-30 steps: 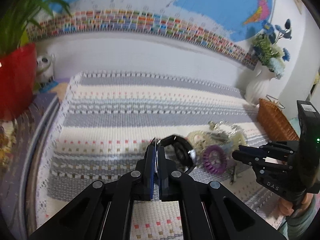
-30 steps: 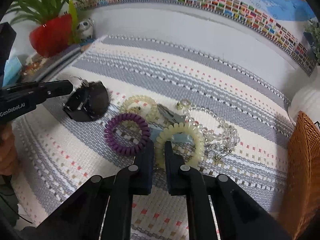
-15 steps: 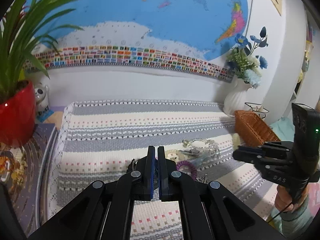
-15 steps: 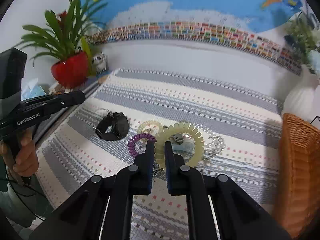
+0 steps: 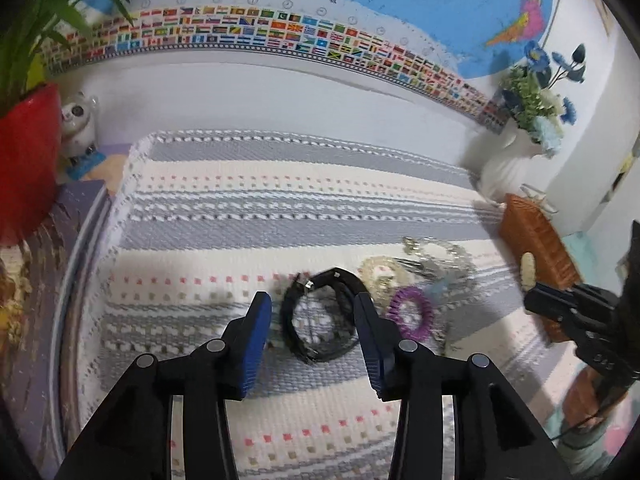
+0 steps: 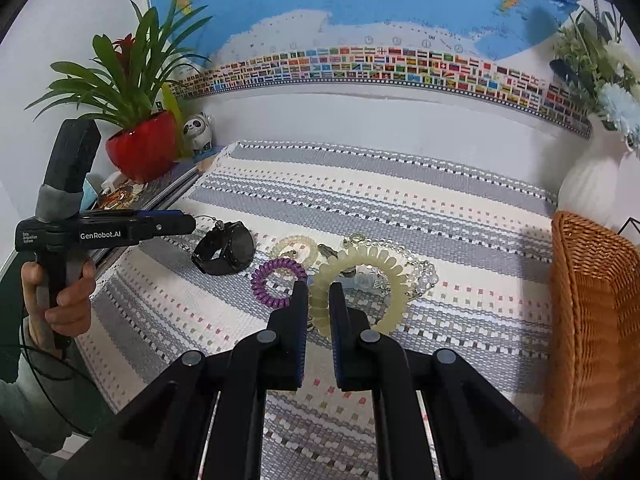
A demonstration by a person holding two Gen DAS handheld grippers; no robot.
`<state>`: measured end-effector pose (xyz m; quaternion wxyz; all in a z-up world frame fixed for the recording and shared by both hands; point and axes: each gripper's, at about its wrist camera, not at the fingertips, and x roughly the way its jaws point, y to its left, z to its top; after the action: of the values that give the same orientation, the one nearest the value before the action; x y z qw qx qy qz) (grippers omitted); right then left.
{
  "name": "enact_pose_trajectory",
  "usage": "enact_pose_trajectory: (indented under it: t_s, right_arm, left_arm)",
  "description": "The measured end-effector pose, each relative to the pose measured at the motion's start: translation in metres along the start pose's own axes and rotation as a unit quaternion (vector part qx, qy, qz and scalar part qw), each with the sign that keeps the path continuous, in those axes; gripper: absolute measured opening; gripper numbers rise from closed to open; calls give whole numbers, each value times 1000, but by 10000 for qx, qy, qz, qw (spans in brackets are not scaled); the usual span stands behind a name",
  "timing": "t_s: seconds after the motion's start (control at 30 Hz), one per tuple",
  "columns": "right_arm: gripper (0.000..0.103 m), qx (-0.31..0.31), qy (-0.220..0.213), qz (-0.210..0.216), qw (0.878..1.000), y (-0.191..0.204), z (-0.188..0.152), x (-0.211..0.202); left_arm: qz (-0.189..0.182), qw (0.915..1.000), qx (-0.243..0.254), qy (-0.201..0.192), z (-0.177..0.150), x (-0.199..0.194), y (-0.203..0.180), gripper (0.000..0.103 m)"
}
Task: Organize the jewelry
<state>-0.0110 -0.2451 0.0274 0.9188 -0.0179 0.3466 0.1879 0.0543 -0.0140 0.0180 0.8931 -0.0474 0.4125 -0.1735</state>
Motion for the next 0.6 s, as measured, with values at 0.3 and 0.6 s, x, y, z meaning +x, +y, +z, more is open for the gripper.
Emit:
enact_pose_trajectory:
  t_s: [0.3,0.6]
  right_arm:
    - [11,27,102,72,9999,0,0,14]
    - [11,83,49,59,9999,-4,1,11]
  left_arm:
    - [258,9995,188,30,-3,8,-1,1]
    - [23,9993,86,-374,3,-14,-2,0]
